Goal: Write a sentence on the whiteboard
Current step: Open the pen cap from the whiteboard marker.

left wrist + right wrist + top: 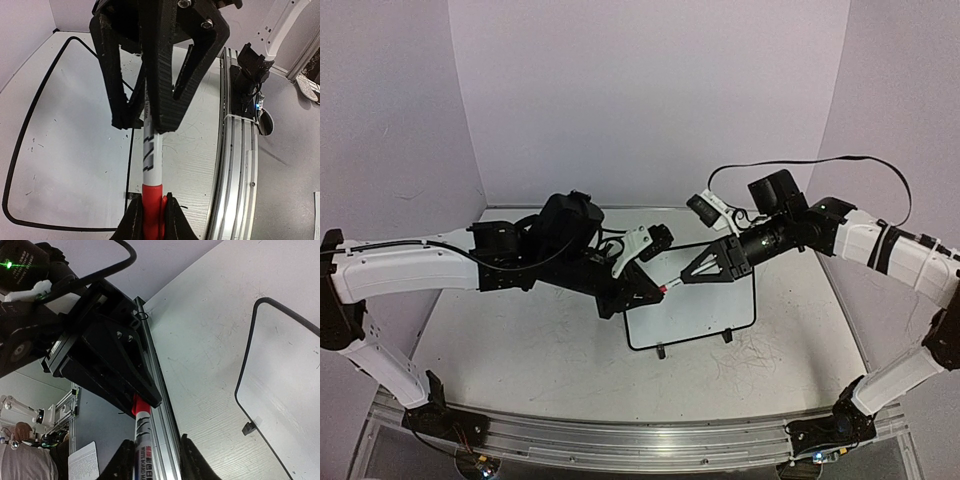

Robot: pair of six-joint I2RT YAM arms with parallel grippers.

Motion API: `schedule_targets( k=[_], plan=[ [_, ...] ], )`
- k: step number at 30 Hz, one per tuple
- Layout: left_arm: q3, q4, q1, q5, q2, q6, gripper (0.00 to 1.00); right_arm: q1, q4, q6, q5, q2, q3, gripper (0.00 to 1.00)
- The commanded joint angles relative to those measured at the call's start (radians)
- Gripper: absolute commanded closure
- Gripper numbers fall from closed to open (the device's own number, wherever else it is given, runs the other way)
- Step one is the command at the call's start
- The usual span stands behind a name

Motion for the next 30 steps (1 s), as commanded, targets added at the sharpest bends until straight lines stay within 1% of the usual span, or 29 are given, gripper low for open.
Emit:
schedule_targets(
  k=[1,5,9,12,14,18,19,20,22,24,30],
  plan=[
    [0.045,-0.009,0.002,0.024,0.005,0.013,1.00,0.004,-0.056,-0.062,-0.028,0.015,0.044,0.74],
    [0.047,-0.013,0.002,0.025,0.005,0.010,1.00,0.005,-0.067,-0.098,-0.032,0.027,0.049,0.76],
    [0.049,-0.013,0.002,0.022,0.006,0.006,1.00,0.010,-0.068,-0.103,-0.043,0.036,0.049,0.71],
    [0.049,-0.013,0.002,0.027,0.011,0.003,1.00,0.012,-0.067,-0.103,-0.053,0.038,0.051,0.70],
    [0.050,-0.012,0.002,0.029,0.015,0.003,1.00,0.012,-0.063,-0.101,-0.060,0.039,0.053,0.71],
    [0.048,-0.012,0.002,0.028,0.014,0.003,1.00,0.012,-0.042,-0.084,-0.064,0.036,0.050,0.79],
    [0.047,-0.012,0.002,0.027,0.014,0.003,1.00,0.012,-0.037,-0.081,-0.070,0.036,0.049,0.79],
    [0.046,-0.013,0.002,0.024,0.013,0.003,1.00,0.012,-0.032,-0.078,-0.076,0.035,0.046,0.77],
    [0.042,-0.013,0.002,0.021,0.011,0.004,1.00,0.012,-0.020,-0.074,-0.072,0.030,0.043,0.68],
    [0.038,-0.012,0.002,0.017,0.010,0.005,1.00,0.012,-0.012,-0.074,-0.069,0.022,0.038,0.65],
    [0.033,-0.013,0.002,0.017,0.009,0.003,1.00,0.012,0.022,-0.018,-0.080,0.010,0.019,0.64]
  ],
)
